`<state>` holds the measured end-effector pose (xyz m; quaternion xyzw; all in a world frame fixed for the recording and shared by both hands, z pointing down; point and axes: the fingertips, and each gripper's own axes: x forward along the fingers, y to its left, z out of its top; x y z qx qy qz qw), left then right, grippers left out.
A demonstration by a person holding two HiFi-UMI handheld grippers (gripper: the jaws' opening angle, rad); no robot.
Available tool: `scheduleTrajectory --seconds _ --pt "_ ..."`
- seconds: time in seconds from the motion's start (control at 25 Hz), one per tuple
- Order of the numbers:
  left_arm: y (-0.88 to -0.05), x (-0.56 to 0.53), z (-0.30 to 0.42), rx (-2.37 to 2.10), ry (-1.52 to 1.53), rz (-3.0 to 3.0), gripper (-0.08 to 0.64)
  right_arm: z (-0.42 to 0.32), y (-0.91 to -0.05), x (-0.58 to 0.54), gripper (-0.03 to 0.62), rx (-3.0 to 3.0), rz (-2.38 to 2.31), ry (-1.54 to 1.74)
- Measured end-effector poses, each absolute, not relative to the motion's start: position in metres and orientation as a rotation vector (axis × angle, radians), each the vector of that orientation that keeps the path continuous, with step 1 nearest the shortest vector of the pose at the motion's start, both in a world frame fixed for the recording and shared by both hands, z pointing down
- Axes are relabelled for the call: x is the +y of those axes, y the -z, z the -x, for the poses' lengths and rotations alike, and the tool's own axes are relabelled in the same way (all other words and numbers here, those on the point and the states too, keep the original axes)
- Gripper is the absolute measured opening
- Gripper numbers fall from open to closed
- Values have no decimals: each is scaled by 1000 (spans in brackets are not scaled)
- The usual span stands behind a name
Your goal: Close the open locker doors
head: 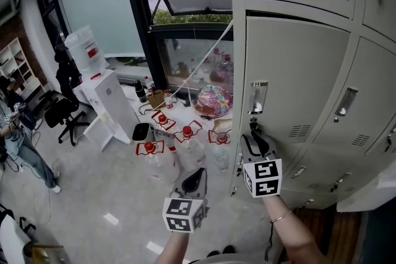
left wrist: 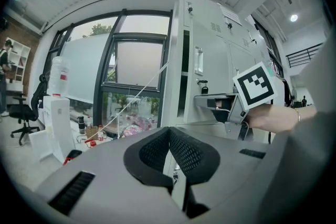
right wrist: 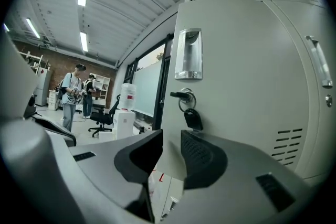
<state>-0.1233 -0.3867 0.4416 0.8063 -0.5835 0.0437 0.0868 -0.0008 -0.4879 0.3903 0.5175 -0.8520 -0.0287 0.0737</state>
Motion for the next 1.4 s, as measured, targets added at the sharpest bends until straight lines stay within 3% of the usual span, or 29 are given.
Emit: scheduleTrajectory --seconds 0.84,1.4 --pt "-449 -414 137 -1745 -129 -2367 20 -9 -403 -555 92 -2428 -1623 90" --pt "-447 -403 139 -1748 -128 -2374 20 -10 -403 -541 83 -2451 -1613 59"
